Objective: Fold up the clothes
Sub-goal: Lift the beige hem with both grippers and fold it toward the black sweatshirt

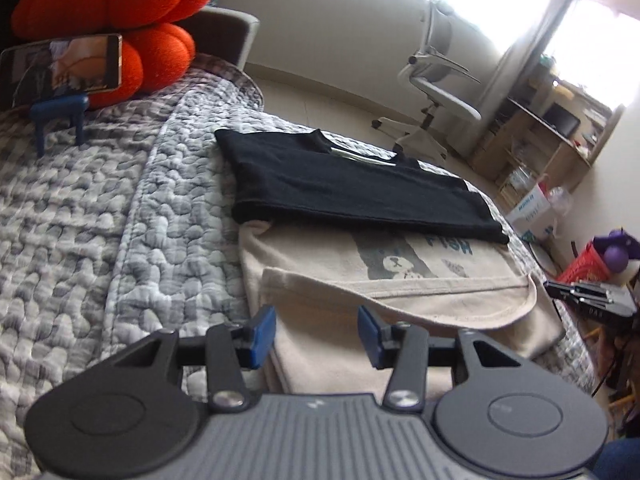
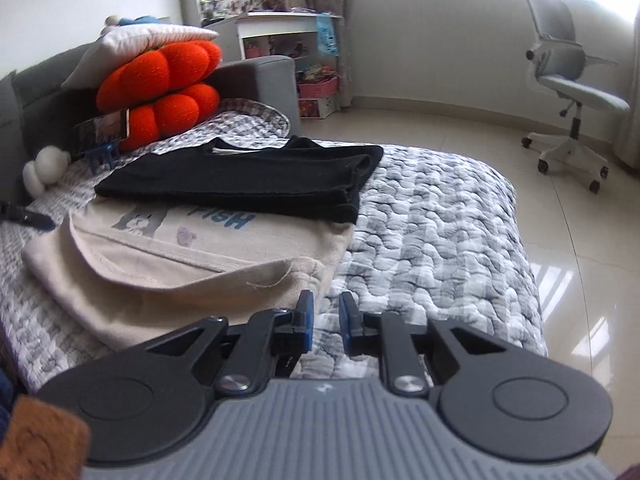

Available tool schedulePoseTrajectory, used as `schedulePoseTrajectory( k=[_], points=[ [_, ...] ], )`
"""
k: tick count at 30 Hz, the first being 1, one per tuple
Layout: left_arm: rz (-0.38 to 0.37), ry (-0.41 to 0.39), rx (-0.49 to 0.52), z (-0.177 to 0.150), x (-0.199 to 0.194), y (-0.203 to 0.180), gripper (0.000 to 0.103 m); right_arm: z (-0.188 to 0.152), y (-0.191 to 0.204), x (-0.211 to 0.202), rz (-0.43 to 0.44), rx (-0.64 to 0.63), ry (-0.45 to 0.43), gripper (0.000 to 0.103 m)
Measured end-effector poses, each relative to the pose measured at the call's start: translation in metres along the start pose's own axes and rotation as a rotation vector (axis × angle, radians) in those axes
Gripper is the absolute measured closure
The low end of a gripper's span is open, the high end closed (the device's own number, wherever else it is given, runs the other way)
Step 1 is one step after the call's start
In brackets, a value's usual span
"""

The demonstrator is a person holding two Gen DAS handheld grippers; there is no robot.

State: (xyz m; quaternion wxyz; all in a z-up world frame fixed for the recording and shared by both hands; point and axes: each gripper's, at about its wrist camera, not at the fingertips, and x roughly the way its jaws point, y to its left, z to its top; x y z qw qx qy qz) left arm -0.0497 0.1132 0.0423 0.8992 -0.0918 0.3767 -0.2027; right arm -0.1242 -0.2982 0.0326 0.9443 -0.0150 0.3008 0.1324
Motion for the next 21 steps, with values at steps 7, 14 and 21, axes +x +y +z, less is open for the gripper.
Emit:
schedulePoseTrajectory(
  k=[7,14,21],
  points=[
    [-0.061,-0.011,0.041,0.001,0.001,0.008,0.057,0.013,-0.009,-0.002,0.068,-0.003,-0.044,0.064],
    [-0.091,-0.007,0.104,0.003,-0.001,0.011,0.053,0.011,-0.004,0.007,0.128,-0.013,-0.01,0.064],
    [-0.049,0.007,0.169,0.004,0.016,0.003,0.049,0.009,-0.003,0.025,0.091,0.016,0.006,0.089]
  ],
)
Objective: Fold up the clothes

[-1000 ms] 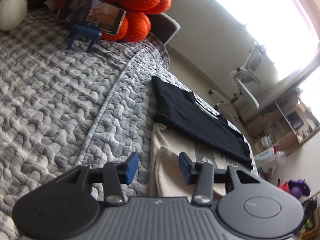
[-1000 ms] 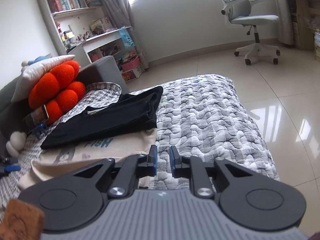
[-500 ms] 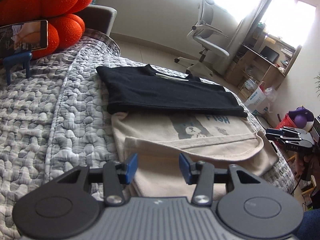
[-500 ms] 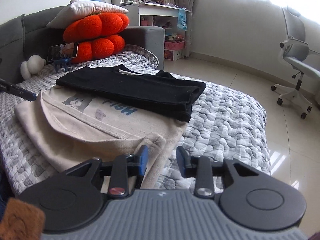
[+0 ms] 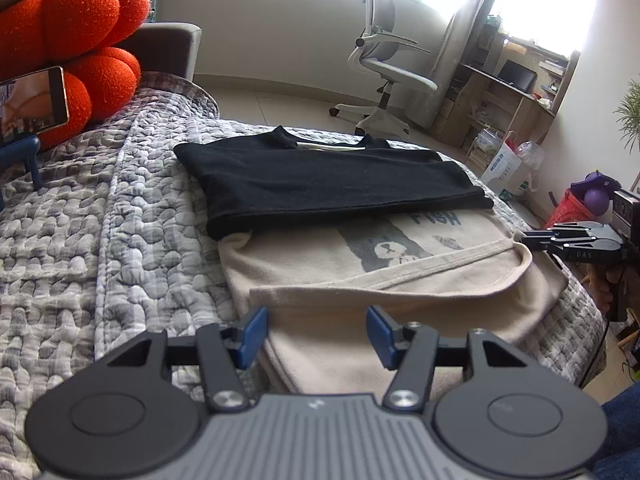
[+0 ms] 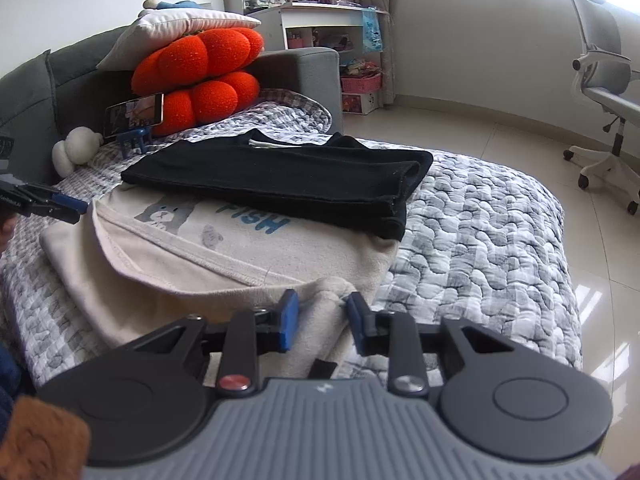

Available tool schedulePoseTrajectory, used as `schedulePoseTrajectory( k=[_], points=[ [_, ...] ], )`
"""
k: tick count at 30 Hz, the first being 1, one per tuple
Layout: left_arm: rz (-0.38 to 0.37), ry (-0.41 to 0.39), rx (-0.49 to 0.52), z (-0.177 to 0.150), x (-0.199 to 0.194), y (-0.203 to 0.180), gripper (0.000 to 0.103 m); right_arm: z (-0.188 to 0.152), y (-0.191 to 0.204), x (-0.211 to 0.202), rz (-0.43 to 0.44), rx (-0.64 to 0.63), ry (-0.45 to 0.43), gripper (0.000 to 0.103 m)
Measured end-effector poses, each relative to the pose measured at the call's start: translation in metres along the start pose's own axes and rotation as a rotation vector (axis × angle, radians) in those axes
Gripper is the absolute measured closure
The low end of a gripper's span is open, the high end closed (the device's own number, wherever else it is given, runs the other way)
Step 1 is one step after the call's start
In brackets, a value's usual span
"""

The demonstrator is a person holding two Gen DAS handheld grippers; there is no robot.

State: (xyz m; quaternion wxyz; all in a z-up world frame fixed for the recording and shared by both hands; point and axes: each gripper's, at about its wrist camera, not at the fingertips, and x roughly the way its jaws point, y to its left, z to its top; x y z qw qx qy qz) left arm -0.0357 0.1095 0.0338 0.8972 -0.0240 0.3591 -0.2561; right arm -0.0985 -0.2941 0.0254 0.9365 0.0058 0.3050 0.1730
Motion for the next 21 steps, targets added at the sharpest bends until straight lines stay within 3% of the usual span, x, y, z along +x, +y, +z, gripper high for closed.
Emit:
schedulePoseTrajectory(
  k=[1,5,6,15,18,21],
  points=[
    [0.011,-0.002,0.008,0.0,0.001,-0.001,0.05,-0.001,-0.001,0.0,-0.007,0.014,-0.008,0.09],
    [0.06,-0.008,0.002,-0.002,0.002,-0.001,0.091,-0.005,-0.003,-0.004,-0.042,0.06,-0.043,0.095],
    [0.066,-0.012,-0.018,-0.002,0.001,0.001,0.095,-0.006,-0.002,-0.006,-0.058,0.063,-0.053,0.095],
    [0.135,-0.085,-0.089,-0.006,-0.018,-0.003,0.1,-0.001,0.001,-0.012,-0.119,0.109,-0.127,0.095],
    [0.112,-0.146,-0.147,-0.009,-0.033,0.002,0.1,-0.001,0.001,-0.02,-0.112,0.128,-0.161,0.096],
    [0.086,-0.159,-0.239,-0.015,-0.033,0.016,0.1,-0.003,-0.003,-0.019,-0.11,0.151,-0.15,0.096]
  ],
)
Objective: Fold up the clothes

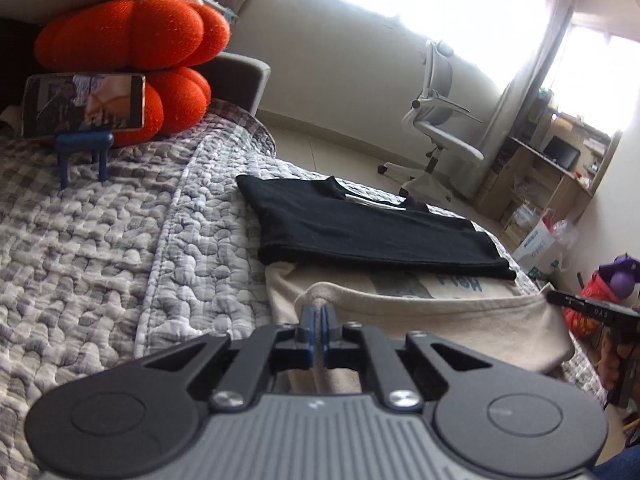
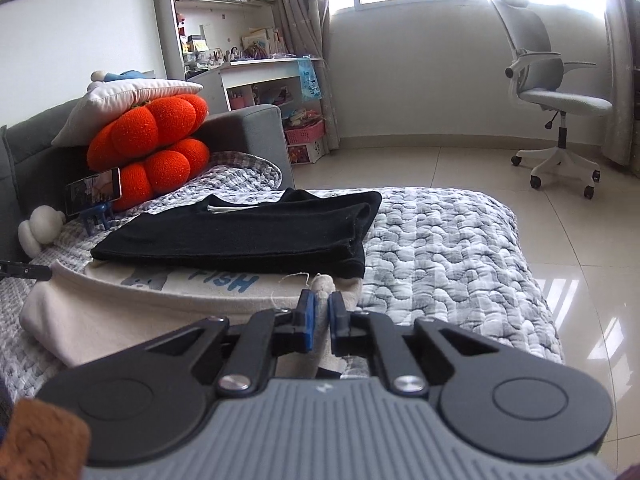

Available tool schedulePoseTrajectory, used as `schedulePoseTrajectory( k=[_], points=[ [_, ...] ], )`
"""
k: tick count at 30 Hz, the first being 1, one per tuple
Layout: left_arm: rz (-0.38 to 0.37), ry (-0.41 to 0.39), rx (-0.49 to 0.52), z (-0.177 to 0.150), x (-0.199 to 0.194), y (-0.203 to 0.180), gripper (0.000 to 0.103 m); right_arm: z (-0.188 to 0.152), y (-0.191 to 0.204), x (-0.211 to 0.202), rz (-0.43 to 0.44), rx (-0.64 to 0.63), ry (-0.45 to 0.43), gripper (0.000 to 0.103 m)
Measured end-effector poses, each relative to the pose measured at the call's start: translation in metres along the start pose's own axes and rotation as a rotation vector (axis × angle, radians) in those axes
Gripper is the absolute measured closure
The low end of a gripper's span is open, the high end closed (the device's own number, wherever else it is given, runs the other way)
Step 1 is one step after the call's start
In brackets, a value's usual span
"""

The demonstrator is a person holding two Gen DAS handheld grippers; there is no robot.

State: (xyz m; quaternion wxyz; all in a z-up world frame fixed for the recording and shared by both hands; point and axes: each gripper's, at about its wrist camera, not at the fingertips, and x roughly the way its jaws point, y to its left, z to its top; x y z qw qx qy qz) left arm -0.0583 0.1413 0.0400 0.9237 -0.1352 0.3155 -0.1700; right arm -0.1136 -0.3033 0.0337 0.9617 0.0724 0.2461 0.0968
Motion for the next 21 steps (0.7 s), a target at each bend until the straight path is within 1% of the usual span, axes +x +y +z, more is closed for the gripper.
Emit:
schedulePoseTrajectory(
  k=[2,5,8,12,13,16,18,21],
  points=[
    [-0.008,0.022,-0.084,-0.001,0.011,0.013,0.1,-0.002,-0.002,0.008,-0.02,0.006,0.026,0.096],
    [-0.017,0.037,-0.156,-0.002,0.024,0.022,0.1,-0.003,-0.001,0.016,-0.046,0.01,0.05,0.096],
    [0.01,0.022,-0.119,0.002,0.023,0.013,0.1,-0.001,0.005,0.017,-0.077,0.005,0.043,0.096],
    [0.036,0.019,-0.081,0.003,0.02,0.008,0.1,0.001,0.014,0.009,-0.088,-0.024,0.001,0.096],
    [0.047,0.019,-0.08,0.002,0.021,0.009,0.099,0.0,0.014,0.011,-0.094,-0.03,0.004,0.096],
    [0.065,0.003,-0.109,-0.003,0.022,0.013,0.099,-0.005,0.009,0.027,-0.114,-0.012,0.058,0.096],
    [0.072,-0.013,-0.116,-0.006,0.02,0.012,0.099,-0.008,0.013,0.028,-0.121,-0.029,0.057,0.096],
    [0.096,-0.027,-0.081,-0.007,0.021,0.005,0.099,-0.006,0.017,0.025,-0.125,-0.038,0.033,0.096]
  ],
)
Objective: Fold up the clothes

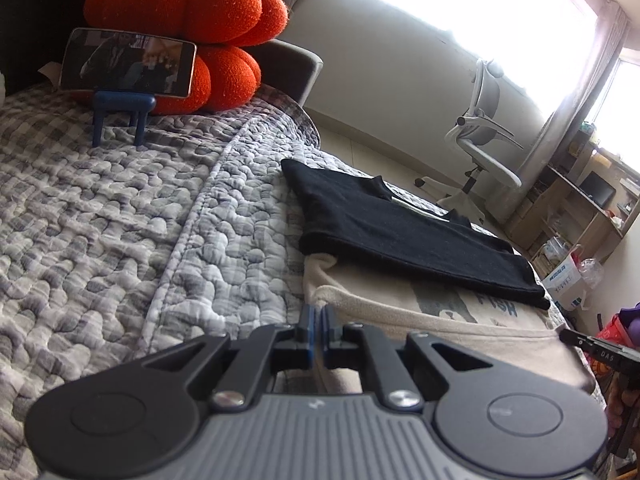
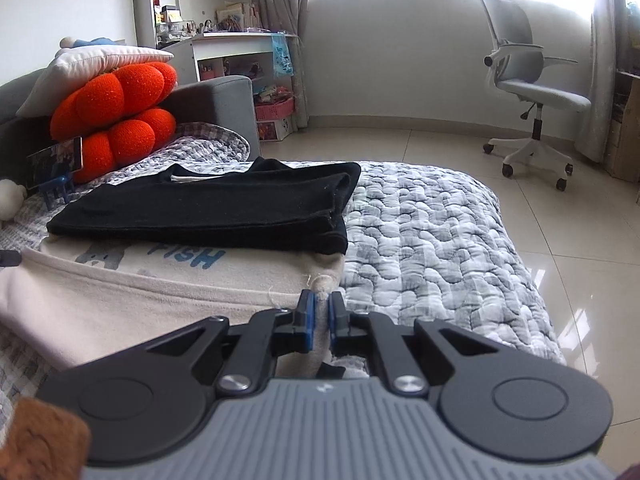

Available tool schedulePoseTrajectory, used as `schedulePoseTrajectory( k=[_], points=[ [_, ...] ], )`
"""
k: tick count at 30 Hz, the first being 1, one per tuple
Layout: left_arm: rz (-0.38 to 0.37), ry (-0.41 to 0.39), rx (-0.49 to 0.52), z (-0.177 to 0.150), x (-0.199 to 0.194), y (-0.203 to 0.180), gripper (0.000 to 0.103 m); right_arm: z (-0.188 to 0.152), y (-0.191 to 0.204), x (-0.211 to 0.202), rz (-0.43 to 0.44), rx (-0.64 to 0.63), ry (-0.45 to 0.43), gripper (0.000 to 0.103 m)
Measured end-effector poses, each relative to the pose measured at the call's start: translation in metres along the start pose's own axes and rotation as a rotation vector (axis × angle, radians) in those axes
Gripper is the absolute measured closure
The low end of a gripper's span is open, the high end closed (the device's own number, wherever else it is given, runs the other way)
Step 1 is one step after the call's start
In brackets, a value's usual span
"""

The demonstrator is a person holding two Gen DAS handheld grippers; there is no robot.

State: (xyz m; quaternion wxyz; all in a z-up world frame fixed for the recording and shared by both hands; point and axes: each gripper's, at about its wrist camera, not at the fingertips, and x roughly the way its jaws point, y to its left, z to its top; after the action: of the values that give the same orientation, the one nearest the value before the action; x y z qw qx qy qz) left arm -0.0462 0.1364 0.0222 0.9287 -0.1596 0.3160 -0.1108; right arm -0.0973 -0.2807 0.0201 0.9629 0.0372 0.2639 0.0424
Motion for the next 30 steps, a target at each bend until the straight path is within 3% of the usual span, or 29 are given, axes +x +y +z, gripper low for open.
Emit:
schedulePoseTrajectory(
  k=[3,5,8,11,17,20,23,26,27,28,29,30],
  points=[
    [0.007,-0.033,-0.003,0.006,-0.005,-0.003,0.1,0.008,0.003,-0.013,0.001,0.008,-0.079,0.096],
    [0.024,-0.055,-0.003,0.01,-0.009,-0.003,0.1,0.011,0.005,-0.012,-0.01,0.0,-0.082,0.096],
    [0.067,-0.021,-0.024,0.007,0.0,0.003,0.1,0.012,0.006,-0.001,-0.031,-0.003,-0.05,0.096],
    [0.028,-0.008,-0.054,-0.001,-0.002,0.006,0.1,0.003,0.002,0.015,-0.042,0.029,0.022,0.094],
    [-0.042,-0.024,-0.06,0.003,-0.017,0.003,0.096,-0.002,-0.009,-0.001,-0.025,0.083,-0.005,0.077],
    [-0.088,0.016,-0.025,0.004,-0.008,-0.007,0.095,-0.001,-0.014,-0.008,0.022,0.139,-0.022,0.072],
    [-0.088,0.066,0.014,0.001,0.006,-0.016,0.08,-0.001,-0.013,-0.007,0.059,0.142,-0.006,0.072],
    [-0.07,0.073,0.039,-0.005,0.013,-0.022,0.08,-0.005,-0.007,-0.002,0.065,0.106,0.025,0.072],
    [-0.055,0.066,0.059,-0.006,0.012,-0.025,0.082,-0.006,-0.005,0.0,0.063,0.092,0.031,0.073],
    [-0.036,0.06,0.084,-0.007,0.011,-0.028,0.086,-0.007,-0.003,0.0,0.055,0.079,0.028,0.084],
    [-0.013,0.054,0.105,-0.007,0.01,-0.031,0.101,-0.007,-0.002,-0.001,0.039,0.069,0.015,0.093],
    [0.004,0.047,0.119,-0.007,0.008,-0.032,0.101,-0.007,-0.001,-0.004,0.034,0.072,-0.005,0.093]
  ],
)
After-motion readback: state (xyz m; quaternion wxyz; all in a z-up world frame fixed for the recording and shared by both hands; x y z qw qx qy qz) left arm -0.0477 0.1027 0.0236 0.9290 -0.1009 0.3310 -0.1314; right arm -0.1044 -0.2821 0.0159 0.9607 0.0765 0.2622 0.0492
